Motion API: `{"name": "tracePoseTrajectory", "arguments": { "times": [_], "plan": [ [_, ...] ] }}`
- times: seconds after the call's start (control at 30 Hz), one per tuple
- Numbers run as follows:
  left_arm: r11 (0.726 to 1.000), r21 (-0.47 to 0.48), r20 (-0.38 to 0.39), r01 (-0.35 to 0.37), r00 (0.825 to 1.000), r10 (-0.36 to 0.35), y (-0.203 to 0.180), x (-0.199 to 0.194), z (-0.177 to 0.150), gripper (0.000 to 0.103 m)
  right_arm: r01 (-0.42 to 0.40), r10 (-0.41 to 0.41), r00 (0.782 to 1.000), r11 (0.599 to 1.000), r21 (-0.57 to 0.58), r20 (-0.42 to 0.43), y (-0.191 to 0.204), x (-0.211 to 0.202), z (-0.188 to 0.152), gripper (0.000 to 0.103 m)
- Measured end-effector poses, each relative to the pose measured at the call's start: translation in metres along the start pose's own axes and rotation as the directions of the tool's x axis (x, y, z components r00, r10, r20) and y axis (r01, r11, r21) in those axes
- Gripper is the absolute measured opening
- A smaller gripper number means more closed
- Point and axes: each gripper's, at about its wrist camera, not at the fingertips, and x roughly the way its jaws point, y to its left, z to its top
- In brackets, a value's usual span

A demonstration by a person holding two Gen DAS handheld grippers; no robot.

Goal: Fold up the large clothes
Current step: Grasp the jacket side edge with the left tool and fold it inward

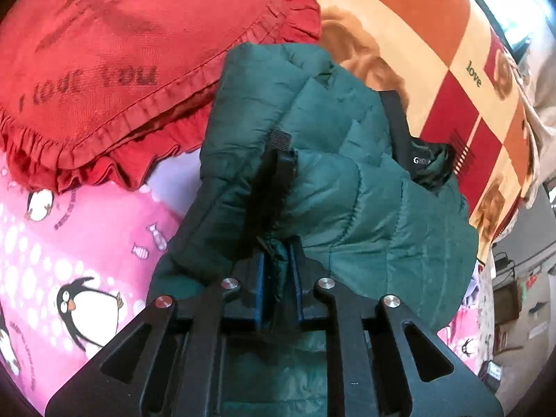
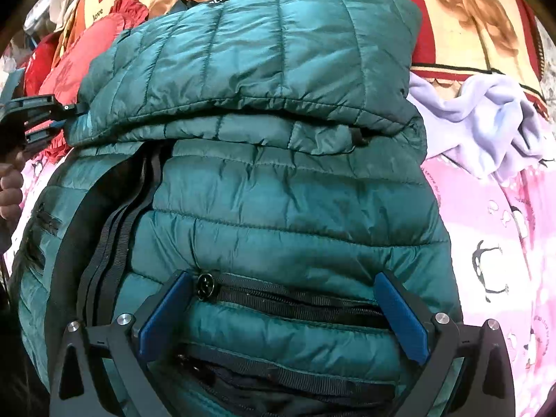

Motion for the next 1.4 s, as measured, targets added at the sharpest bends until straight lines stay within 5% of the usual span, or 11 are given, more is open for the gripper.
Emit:
{"name": "tracePoseTrajectory", "arguments": {
  "times": [0.17,0.27,0.33,0.4,0.5,0.63,0.77,0.93,1.2,1.3,1.4],
  "plan": [
    [0.995,0.008,0.122,-0.096,0.988,0.095,-0.007,-0.03,-0.003,0.013,-0.1,0.1,0.995,0.995,0.012,-0.016,-0.013,-0.022,0.006,0.103],
    [0.981,0.017,0.223,-0.193,0.957,0.184,-0.018,-0.048,-0.007,0.013,-0.114,0.104,0.983,0.992,0.058,0.152,-0.033,-0.06,0.017,0.103],
    [0.985,0.103,0.249,-0.135,0.963,0.106,-0.035,-0.054,-0.01,0.013,-0.026,-0.004,0.961,0.994,0.105,0.277,-0.044,-0.079,0.032,0.103],
    [0.977,0.201,0.233,-0.071,0.972,0.022,-0.057,-0.049,-0.016,0.013,-0.027,-0.017,0.936,0.992,0.12,0.351,-0.049,-0.086,0.048,0.103],
    [0.961,0.275,0.119,0.029,0.991,-0.064,-0.073,-0.03,-0.024,0.013,-0.016,-0.024,0.917,0.995,0.097,0.398,-0.044,-0.081,0.074,0.102],
    [0.955,0.249,0.021,-0.162,0.987,0.162,-0.056,0.014,-0.028,0.013,-0.083,0.062,0.92,0.996,0.039,0.388,-0.028,-0.046,0.105,0.102],
    [0.961,0.218,-0.016,-0.171,0.984,0.178,-0.041,0.028,-0.026,0.013,-0.046,0.042,0.985,0.999,0.02,0.168,-0.023,0.027,0.118,0.103],
    [0.957,0.213,-0.012,-0.196,0.979,0.203,-0.042,0.026,-0.025,0.013,-0.056,0.055,0.994,0.998,0.015,0.098,-0.025,0.029,0.128,0.103],
    [0.957,0.206,-0.007,-0.204,0.978,0.21,-0.045,0.027,-0.018,0.013,-0.079,0.014,0.921,0.985,0.151,0.39,-0.037,0.001,0.165,0.103],
    [0.97,0.178,-0.013,-0.166,0.985,0.172,-0.035,0.025,-0.02,0.013,-0.054,0.001,0.948,0.986,0.157,0.319,-0.033,0.036,0.171,0.103],
    [0.984,0.132,-0.006,-0.123,0.992,0.124,-0.027,0.027,-0.023,0.013,-0.054,-0.006,0.947,0.982,0.178,0.321,-0.031,0.049,0.171,0.103]
  ]
}}
